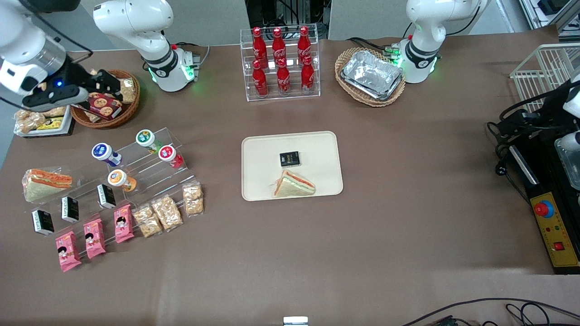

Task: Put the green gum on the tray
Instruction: 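Move the right gripper over the acrylic stand toward the green gum bottle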

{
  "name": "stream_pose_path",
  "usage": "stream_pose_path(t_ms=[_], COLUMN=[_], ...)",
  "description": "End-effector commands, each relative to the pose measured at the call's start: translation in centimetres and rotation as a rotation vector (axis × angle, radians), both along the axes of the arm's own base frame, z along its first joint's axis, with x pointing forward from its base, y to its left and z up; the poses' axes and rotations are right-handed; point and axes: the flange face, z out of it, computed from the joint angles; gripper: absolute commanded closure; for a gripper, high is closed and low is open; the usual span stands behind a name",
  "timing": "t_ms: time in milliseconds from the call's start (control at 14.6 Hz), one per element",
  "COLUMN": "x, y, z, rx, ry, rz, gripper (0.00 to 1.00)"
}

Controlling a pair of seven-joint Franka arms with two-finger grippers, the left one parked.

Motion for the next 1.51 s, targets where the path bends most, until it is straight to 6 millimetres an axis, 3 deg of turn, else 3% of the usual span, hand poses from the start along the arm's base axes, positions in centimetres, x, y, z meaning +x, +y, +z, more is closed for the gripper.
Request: stream_pose_path(t_ms=[0,548,1027,1438], x=[-1.1,-1.0,0.3,0.6], y=[0.6,0.9,1.3,1.3], z=[-0.7,-1.3,-4.9,-10.9], rx=[-0.02,-0.021,-0.027,-0.029], ry=[-0.029,-0.032,-0.033,-0.04], rz=[0.025,0.034,0.036,0.024], gripper=[0.0,0.0,0.0,0.0])
